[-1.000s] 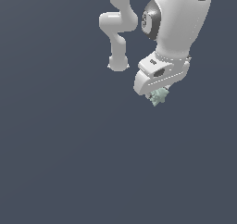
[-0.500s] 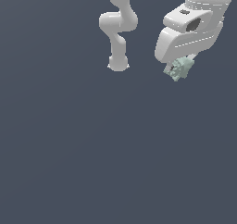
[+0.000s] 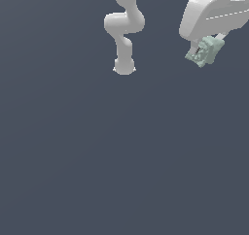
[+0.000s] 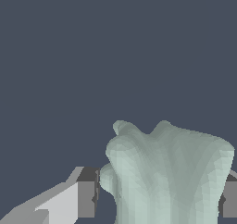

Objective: Pick up the object and move it to a goal position.

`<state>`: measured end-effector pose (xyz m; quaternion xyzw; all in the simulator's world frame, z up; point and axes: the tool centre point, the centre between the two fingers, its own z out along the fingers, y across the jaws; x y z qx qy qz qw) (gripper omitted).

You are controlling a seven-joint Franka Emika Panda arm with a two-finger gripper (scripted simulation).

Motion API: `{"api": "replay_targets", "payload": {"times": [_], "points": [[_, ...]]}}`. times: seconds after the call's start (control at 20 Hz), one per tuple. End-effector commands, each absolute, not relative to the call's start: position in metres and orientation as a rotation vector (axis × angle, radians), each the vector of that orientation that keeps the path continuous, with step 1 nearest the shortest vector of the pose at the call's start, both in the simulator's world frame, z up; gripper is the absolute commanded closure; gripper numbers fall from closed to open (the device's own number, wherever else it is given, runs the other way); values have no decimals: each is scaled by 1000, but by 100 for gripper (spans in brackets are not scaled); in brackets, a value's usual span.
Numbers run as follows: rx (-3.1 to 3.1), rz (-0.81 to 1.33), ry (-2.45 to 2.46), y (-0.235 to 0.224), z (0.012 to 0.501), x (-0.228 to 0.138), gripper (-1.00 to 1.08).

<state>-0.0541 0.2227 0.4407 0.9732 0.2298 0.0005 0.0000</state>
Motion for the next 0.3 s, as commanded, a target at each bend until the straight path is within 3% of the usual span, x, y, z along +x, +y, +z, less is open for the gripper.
{"api": "replay_targets", "payload": {"times": [0.0,0.25], "points": [[3058,0,721,226,448,-55,108],[3058,0,721,228,452,-55,108]]}}
